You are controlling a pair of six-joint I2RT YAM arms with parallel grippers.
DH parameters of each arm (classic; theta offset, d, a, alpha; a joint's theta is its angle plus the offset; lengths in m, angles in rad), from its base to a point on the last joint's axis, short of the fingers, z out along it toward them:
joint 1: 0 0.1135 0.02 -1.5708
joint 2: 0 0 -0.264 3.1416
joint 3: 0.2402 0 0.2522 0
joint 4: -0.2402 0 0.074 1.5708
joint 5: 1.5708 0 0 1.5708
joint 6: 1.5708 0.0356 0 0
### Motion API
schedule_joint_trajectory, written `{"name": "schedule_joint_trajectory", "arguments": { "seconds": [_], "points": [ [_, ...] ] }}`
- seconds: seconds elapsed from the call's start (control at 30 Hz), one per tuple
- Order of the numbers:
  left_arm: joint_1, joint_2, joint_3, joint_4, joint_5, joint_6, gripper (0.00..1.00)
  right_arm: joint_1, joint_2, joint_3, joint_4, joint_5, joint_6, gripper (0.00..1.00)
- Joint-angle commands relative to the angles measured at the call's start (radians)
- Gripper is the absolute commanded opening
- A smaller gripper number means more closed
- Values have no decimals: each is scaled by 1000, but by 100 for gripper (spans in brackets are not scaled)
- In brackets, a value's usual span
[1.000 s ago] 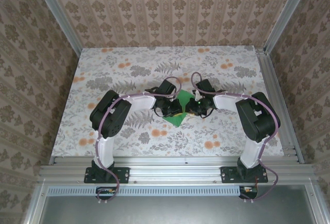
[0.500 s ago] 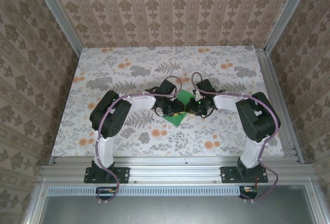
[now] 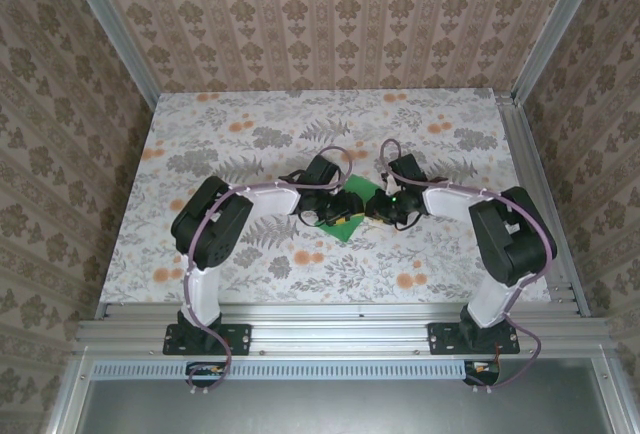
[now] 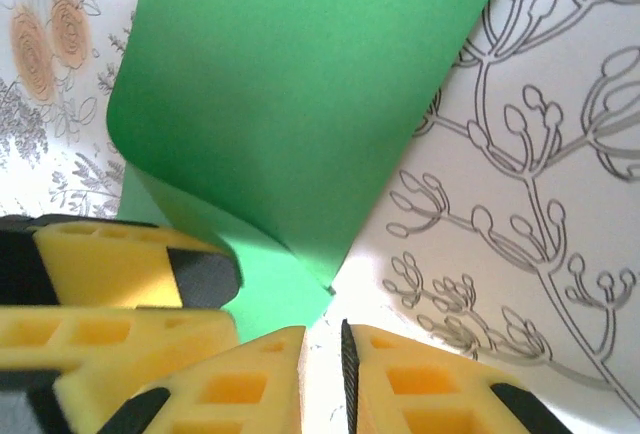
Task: Fold a paper plane with a square sheet of paper (pick it up from the middle)
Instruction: Fold the triangle a second time at the center of the table.
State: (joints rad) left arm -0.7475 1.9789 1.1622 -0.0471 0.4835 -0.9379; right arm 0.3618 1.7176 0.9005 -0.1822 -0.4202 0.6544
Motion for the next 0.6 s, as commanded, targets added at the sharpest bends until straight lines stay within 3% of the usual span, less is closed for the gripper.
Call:
{"name": "schedule_joint_trajectory", "arguments": {
  "seconds": [0.0,0.33,0.57],
  "points": [
    [-3,11,-39,7,-45,-12,52,-10,-71,-32,14,-51,26,21],
    [-1,-20,-69,18,-49,-7,29,-10,-68,-108,178,-155,138,15],
    [1,-45,-80,16,-53,1,21,-7,-4,-80,214,-152,148,13]
  ]
}}
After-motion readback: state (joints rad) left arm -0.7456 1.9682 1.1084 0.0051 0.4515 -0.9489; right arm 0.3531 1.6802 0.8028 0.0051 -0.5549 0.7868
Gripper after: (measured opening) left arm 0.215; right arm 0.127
